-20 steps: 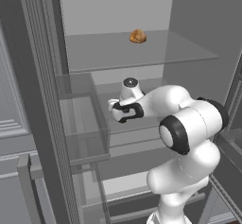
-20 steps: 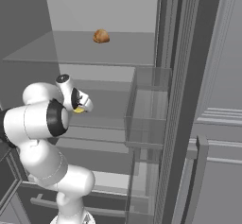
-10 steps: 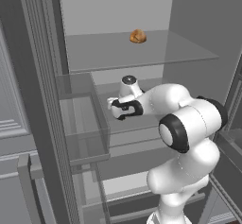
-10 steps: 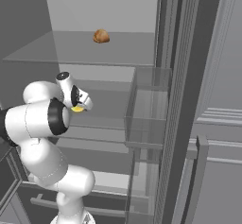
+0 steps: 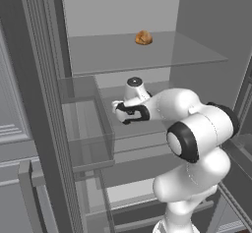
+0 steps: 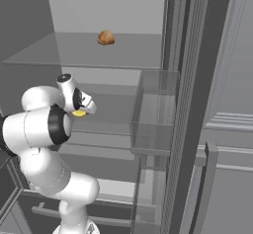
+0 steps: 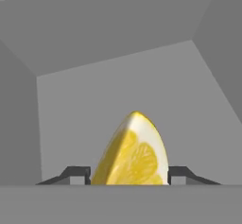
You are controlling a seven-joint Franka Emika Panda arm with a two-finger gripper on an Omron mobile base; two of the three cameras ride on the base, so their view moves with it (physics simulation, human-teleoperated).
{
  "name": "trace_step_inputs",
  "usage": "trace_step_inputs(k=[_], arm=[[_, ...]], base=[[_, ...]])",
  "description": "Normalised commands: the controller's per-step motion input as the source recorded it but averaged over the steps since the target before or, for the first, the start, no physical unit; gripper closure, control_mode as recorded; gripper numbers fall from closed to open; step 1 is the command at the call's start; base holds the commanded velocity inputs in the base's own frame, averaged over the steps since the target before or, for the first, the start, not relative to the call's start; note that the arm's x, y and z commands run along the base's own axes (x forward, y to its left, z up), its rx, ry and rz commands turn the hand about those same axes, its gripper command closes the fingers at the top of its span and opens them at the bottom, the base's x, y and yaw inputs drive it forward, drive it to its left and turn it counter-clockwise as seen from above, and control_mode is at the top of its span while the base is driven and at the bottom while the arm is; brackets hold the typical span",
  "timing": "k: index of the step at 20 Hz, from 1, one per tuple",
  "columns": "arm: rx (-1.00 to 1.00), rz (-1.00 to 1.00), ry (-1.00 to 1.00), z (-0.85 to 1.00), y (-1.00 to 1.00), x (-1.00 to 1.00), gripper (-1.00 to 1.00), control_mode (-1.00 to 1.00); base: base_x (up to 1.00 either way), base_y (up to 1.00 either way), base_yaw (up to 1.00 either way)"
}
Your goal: Grab a lemon wedge from the fridge and one ice cube from the ice bowl, and put them in the glass of lemonade.
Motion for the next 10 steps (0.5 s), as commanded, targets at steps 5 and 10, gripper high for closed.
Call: trace_step_inputs(k=[5,10], arm=[[0.0,0.0,-0.13,0.0,-0.05,-0.85,1.0,-1.0],[0.01,0.0,-0.08,0.15,-0.27,-0.92,1.0,-1.0]], base=[[0.0,0.0,0.0],[0.0,0.0,0.0]])
